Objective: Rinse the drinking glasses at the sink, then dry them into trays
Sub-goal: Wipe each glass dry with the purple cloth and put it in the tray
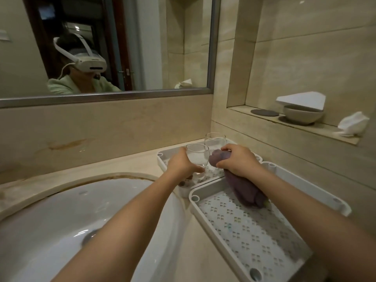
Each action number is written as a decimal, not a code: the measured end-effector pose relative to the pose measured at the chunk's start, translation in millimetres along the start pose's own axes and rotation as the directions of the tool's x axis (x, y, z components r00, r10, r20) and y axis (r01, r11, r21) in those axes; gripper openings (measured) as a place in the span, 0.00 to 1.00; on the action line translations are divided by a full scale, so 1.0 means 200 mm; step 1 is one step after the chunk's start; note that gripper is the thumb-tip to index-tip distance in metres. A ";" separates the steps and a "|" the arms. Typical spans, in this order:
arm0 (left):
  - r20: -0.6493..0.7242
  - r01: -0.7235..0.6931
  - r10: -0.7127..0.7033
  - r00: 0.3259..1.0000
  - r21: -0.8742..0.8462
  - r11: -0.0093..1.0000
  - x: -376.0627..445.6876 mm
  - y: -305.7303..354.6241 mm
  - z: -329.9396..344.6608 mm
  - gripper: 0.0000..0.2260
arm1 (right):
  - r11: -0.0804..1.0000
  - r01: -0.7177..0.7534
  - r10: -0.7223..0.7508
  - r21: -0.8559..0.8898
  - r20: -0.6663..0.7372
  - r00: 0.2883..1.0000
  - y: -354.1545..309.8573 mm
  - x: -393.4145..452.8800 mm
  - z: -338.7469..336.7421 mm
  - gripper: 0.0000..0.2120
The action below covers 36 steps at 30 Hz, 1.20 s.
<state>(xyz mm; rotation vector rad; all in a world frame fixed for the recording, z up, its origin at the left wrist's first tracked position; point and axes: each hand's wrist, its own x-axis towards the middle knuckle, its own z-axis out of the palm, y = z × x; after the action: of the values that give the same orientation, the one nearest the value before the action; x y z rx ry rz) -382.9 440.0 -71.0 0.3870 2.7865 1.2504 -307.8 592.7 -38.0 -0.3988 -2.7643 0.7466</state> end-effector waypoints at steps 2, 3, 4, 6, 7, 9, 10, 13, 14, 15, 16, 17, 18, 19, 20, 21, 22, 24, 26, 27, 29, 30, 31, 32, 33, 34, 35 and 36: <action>-0.016 0.023 -0.023 1.000 -0.006 1.000 0.03 0.01 0.01 0.40 | 1.000 -0.001 0.001 -0.006 -0.014 1.000 -0.01 0.01 0.01 0.26; -0.031 0.033 -0.033 0.999 -0.002 0.999 0.03 0.01 0.02 0.41 | 1.000 0.002 -0.002 -0.005 -0.016 1.000 -0.01 0.02 0.01 0.26; -0.047 0.048 -0.048 0.998 -0.005 0.999 0.04 0.02 0.02 0.42 | 1.000 0.004 -0.004 -0.001 -0.013 1.000 -0.02 0.03 0.01 0.26; -0.077 0.087 -0.089 0.993 -0.030 0.996 0.05 0.01 0.02 0.43 | 1.000 0.007 -0.008 -0.002 -0.004 1.000 -0.03 0.03 0.01 0.26; -0.092 0.101 -0.104 0.990 -0.044 0.994 0.06 0.00 0.02 0.42 | 1.000 0.008 -0.008 -0.005 0.001 1.000 -0.03 0.03 0.02 0.26; -0.108 0.101 -0.111 0.988 -0.094 0.990 0.06 0.00 0.00 0.39 | 1.000 0.014 -0.014 -0.004 0.009 1.000 -0.04 0.02 0.03 0.26; -0.104 0.092 -0.105 0.989 -0.123 0.988 0.06 -0.01 -0.01 0.37 | 1.000 0.019 -0.019 -0.003 0.012 1.000 -0.04 0.02 0.03 0.26; -0.107 0.034 -0.044 0.993 -0.091 0.995 0.01 -0.01 -0.06 0.31 | 1.000 0.028 -0.027 -0.009 0.020 0.999 -0.07 0.00 0.01 0.26; -0.111 0.009 -0.013 0.994 -0.036 0.999 -0.02 -0.01 -0.09 0.28 | 0.999 0.033 -0.033 -0.010 0.020 0.999 -0.08 -0.01 0.00 0.25; -0.109 -0.020 0.023 0.994 0.035 0.999 -0.05 -0.02 -0.12 0.26 | 0.999 0.044 -0.044 -0.010 0.018 0.999 -0.10 -0.03 -0.01 0.25; -0.101 -0.054 0.067 0.993 0.126 0.991 -0.10 -0.02 -0.16 0.24 | 0.998 0.060 -0.060 -0.009 0.015 0.998 -0.12 -0.04 -0.02 0.24; -0.090 -0.089 0.114 0.989 0.241 0.967 -0.14 -0.03 -0.20 0.22 | 0.997 0.080 -0.080 -0.004 0.012 0.997 -0.15 -0.06 -0.03 0.25; -0.079 -0.119 0.160 0.984 0.376 0.919 -0.19 -0.04 -0.24 0.21 | 0.995 0.104 -0.104 0.006 0.010 0.994 -0.18 -0.09 -0.05 0.25; -0.066 -0.141 0.202 0.977 0.509 0.849 -0.25 -0.04 -0.29 0.19 | 0.991 0.132 -0.132 0.023 0.009 0.991 -0.22 -0.11 -0.06 0.26; -0.051 -0.153 0.233 0.971 0.616 0.773 -0.31 -0.05 -0.35 0.18 | 0.986 0.161 -0.162 0.045 0.009 0.987 -0.27 -0.15 -0.07 0.26; -0.044 -0.152 0.251 0.967 0.693 0.705 -0.39 -0.06 -0.40 0.17 | 0.979 0.191 -0.193 0.072 0.014 0.981 -0.33 -0.18 -0.07 0.26; -0.046 -0.135 0.252 0.967 0.747 0.652 -0.47 -0.08 -0.45 0.16 | 0.969 0.225 -0.228 0.103 0.018 0.974 -0.39 -0.23 -0.08 0.25; -0.076 -0.075 0.228 0.971 0.806 0.588 -0.66 -0.13 -0.57 0.14 | 0.939 0.299 -0.308 0.168 0.034 0.951 -0.52 -0.32 -0.05 0.25; -0.122 0.002 0.174 0.977 0.826 0.564 -0.85 -0.20 -0.67 0.14 | 0.900 0.370 -0.394 0.230 0.070 0.916 -0.65 -0.44 0.00 0.25; -0.145 0.042 0.141 0.979 0.829 0.557 -0.94 -0.25 -0.72 0.15 | 0.879 0.396 -0.433 0.264 0.097 0.896 -0.72 -0.50 0.04 0.25; -0.198 0.132 0.058 0.979 0.817 0.561 -1.14 -0.34 -0.80 0.17 | 0.842 0.452 -0.507 0.295 0.147 0.849 -0.84 -0.64 0.14 0.24; -0.226 0.180 0.013 0.974 0.808 0.562 -1.23 -0.39 -0.84 0.18 | 0.824 0.484 -0.543 0.295 0.166 0.823 -0.91 -0.70 0.19 0.24; -0.254 0.227 -0.030 0.967 0.798 0.558 -1.32 -0.44 -0.88 0.18 | 0.804 0.512 -0.576 0.302 0.182 0.797 -0.96 -0.77 0.24 0.25; -0.283 0.272 -0.068 0.957 0.790 0.549 -1.41 -0.48 -0.91 0.18 | 0.780 0.534 -0.608 0.325 0.193 0.770 -1.02 -0.83 0.29 0.25; -0.314 0.317 -0.100 0.944 0.781 0.538 -1.50 -0.52 -0.95 0.19 | 0.753 0.552 -0.640 0.357 0.203 0.741 -1.08 -0.90 0.34 0.25; -0.347 0.360 -0.128 0.929 0.770 0.527 -1.58 -0.55 -0.98 0.19 | 0.723 0.570 -0.672 0.390 0.210 0.710 -1.14 -0.96 0.38 0.25; -0.381 0.400 -0.149 0.913 0.756 0.518 -1.66 -0.58 -1.02 0.18 | 0.692 0.586 -0.703 0.422 0.212 0.679 -1.20 -1.02 0.42 0.25; -0.416 0.437 -0.163 0.895 0.742 0.509 -1.73 -0.60 -1.07 0.18 | 0.661 0.600 -0.731 0.451 0.209 0.649 -1.26 -1.08 0.46 0.25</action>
<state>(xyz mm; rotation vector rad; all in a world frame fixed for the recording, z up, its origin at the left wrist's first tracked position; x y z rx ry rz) -107.4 120.9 -32.9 -0.3230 3.3081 -0.1970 -185.0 271.6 -19.4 0.9206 -2.6666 1.1326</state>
